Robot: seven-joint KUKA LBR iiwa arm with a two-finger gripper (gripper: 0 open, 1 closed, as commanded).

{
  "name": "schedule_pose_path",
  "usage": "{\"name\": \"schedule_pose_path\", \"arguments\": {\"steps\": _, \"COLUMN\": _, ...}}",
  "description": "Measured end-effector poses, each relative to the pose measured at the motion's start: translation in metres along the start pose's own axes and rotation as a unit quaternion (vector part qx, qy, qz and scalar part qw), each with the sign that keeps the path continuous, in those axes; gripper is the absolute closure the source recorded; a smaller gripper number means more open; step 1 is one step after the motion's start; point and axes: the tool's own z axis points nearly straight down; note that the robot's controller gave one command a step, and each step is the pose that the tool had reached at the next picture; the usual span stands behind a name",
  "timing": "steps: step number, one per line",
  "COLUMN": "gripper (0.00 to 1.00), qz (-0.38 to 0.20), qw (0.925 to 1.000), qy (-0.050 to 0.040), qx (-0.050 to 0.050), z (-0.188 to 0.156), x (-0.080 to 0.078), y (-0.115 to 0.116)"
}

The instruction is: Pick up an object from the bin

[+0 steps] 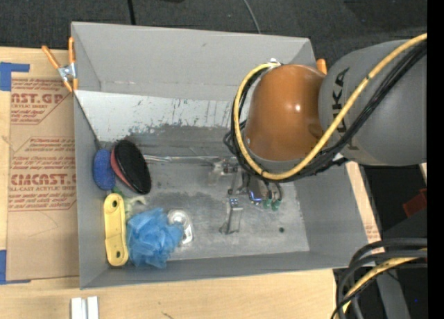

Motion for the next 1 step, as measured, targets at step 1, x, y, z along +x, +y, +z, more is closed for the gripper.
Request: {"name": "schedule_pose_path", "arguments": {"steps": 1, "gripper": 0.0, "qz": 0.0, "qw": 1.0, "qy": -0.0039, "qx": 0.0, "z": -0.0043, "x": -0.0017, "y": -0.0004}}
